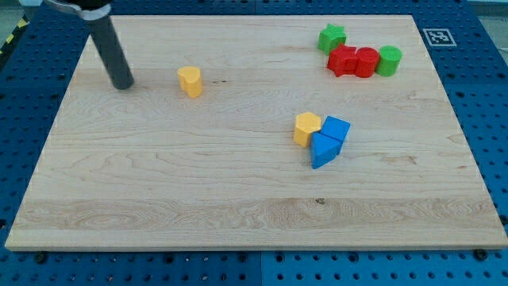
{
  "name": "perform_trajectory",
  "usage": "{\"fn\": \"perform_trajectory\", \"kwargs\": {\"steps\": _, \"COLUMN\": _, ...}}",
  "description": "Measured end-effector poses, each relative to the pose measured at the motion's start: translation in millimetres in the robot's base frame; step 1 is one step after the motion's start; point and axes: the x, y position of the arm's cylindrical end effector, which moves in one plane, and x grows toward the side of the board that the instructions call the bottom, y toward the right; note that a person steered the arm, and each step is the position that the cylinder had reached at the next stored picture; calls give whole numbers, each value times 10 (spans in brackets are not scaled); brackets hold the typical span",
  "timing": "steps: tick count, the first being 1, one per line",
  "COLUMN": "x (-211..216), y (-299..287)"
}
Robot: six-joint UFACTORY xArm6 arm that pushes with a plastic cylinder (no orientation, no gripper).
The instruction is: Move the red yellow heart towards the center right
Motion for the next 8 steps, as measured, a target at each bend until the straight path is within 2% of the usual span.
{"fn": "perform_trajectory", "kwargs": {"steps": 3, "x": -21, "y": 1225}}
{"fn": "perform_trajectory", "kwargs": {"steps": 5, "x": 216, "y": 2036}}
{"fn": "perform_trajectory", "kwargs": {"steps": 7, "x": 365, "y": 2603}}
{"fn": "perform_trajectory", "kwargs": {"steps": 8, "x": 189, "y": 2658}}
